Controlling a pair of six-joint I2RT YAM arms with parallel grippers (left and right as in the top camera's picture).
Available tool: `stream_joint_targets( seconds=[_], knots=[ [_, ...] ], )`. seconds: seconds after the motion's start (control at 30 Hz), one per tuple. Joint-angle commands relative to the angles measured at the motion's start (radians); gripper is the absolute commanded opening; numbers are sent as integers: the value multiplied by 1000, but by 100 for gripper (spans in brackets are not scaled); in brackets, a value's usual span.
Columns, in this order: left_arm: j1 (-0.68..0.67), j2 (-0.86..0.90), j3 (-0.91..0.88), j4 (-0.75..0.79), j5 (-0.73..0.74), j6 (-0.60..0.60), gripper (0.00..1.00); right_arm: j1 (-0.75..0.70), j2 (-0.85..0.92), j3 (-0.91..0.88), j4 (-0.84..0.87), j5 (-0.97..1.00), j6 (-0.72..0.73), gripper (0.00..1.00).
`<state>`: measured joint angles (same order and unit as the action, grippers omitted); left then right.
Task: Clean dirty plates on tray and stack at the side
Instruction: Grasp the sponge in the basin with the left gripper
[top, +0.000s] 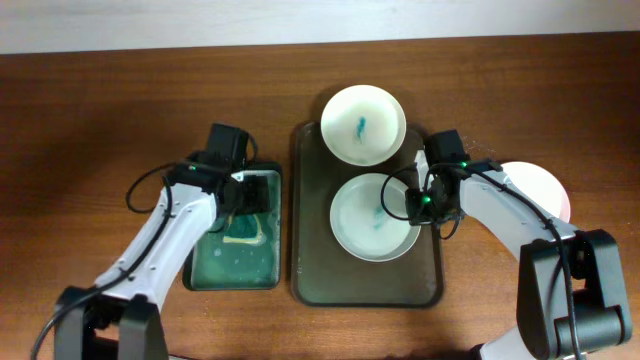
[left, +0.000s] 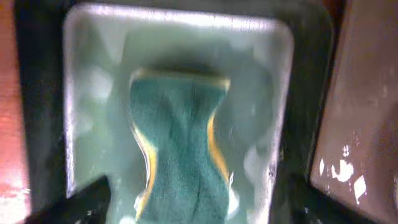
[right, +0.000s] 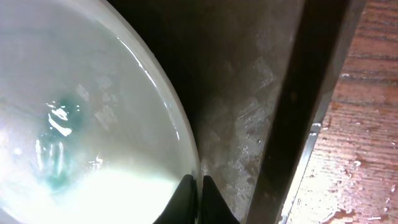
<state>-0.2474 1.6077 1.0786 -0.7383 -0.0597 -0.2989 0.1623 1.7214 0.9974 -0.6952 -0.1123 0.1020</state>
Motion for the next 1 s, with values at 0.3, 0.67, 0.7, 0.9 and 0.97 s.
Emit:
stream_joint_targets(
  seconds=[0.3, 0.67, 0.7, 0.9, 0.97],
  knots=[
    [2, 184, -38, 34, 72, -55, 0, 1, -4, 12, -7, 11, -16, 8],
    [2, -179, 72, -156, 29, -44, 0, 1, -4, 12, -8, 11, -16, 13],
    [2, -188, 72, -156, 23, -44, 0, 1, -4, 12, -8, 11, -16, 13],
    [2, -200, 72, -158, 11, -44, 0, 1, -4, 12, -7, 11, -16, 14],
    [2, -200, 72, -157, 11, -43, 0, 1, -4, 12, -7, 11, -16, 14]
  ],
)
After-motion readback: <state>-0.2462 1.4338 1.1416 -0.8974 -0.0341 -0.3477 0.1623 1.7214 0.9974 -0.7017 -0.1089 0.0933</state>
